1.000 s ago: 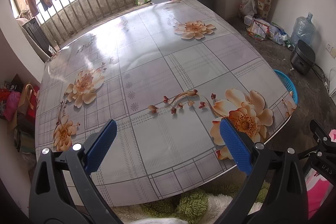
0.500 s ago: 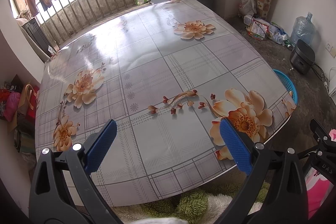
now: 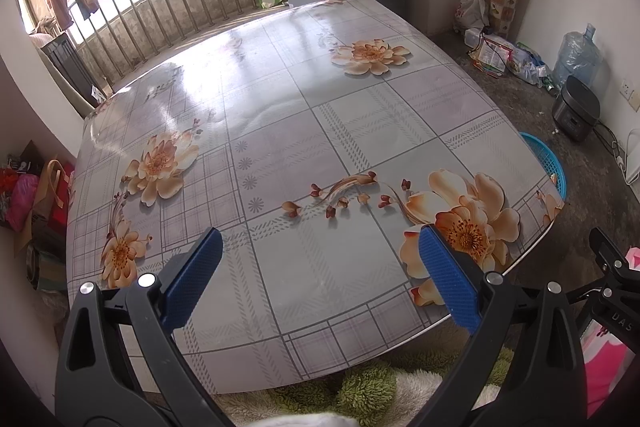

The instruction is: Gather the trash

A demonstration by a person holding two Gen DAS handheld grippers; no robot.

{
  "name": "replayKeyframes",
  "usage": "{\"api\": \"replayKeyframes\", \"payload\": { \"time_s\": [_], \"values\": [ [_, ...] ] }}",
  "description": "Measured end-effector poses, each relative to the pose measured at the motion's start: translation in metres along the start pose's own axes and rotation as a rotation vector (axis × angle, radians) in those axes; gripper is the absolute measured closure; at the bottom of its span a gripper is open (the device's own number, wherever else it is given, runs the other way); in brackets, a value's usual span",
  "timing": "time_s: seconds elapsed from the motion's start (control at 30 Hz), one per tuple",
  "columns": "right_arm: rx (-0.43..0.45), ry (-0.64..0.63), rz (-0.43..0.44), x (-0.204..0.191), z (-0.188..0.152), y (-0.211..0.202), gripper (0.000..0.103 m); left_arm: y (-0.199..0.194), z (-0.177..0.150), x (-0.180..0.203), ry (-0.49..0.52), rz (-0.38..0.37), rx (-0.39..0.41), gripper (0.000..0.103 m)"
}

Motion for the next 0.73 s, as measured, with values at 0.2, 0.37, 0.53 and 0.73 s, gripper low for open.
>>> {"api": "replayKeyframes", "payload": {
  "time_s": [0.2, 0.37, 0.53, 0.73],
  "values": [
    [-0.001, -0.001, -0.002, -0.0007, 0.0011, 0.0014, 0.006, 0.0002, -0.0002, -0.0001, 0.0, 0.0, 0.0, 0.009],
    [-0.001, -0.001, -0.002, -0.0004, 0.001, 0.0013, 0.006, 0.0002, -0.0001, -0.0002, 0.001, -0.001, -0.001, 0.009],
    [-0.001, -0.002, -0.002, -0.0001, 0.001, 0.0015, 0.006, 0.0009, -0.0014, 0.0009, 0.003, -0.004, -0.006, 0.009],
    [-0.001, -0.002, -0.001, -0.0002, 0.001, 0.0011, 0.006, 0.0019, -0.0034, 0.0003, 0.004, -0.012, -0.01, 0.009]
  ]
}}
Point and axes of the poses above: each gripper's, at about its wrist camera, not at the fingertips, and y roughly the way its jaws point, x to its right, z to its top, the point moved 6 cm from there along y, roughly the way its jaws point, and after that the axes turned 1 degree about z, right-handed, at the moved point
